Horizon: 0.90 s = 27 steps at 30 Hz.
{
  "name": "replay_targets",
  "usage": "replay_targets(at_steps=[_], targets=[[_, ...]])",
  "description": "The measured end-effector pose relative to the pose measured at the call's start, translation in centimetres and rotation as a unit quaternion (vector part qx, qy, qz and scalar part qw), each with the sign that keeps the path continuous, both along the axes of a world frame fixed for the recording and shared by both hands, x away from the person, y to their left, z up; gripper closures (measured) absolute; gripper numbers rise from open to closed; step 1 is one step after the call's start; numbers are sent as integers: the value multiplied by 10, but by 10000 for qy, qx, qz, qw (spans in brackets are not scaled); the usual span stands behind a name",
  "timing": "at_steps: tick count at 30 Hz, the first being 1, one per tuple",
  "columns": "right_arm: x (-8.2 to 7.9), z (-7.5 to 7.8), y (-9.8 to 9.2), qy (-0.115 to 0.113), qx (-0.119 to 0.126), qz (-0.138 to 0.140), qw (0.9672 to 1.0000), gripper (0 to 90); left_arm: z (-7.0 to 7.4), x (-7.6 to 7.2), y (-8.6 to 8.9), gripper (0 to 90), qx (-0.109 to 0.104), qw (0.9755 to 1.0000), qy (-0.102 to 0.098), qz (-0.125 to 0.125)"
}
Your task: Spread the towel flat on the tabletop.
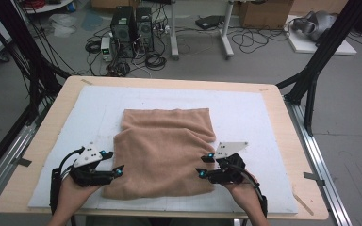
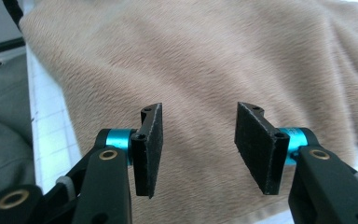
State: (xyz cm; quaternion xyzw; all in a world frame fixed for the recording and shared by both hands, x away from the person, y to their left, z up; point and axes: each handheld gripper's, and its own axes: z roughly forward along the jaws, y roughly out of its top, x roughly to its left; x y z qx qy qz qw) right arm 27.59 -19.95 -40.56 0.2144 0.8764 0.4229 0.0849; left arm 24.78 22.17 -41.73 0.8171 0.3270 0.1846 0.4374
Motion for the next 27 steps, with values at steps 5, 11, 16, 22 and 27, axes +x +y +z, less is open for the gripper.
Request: replay_targets(at_steps=[5,11,16,22,27], targets=[[-5,-12,7,109,-125,115,9998,502,-9,-6,-10,365,221,9994,85,-234],[-6,-26,20,219,-457,247,9984,532,-25,-1,-20,519,462,9963,431,-575],[-3,-35,25,272,-439,247,9984,607,-25,0,-19,615,430,9968,401,-544],[0,-33,24,317,-436,336,9980,795,-23,-1,-22,819,485,9964,334,-613],[-2,-26,26,235,-526,447,9973,839,-16,0,-19,849,349,9977,259,-524]])
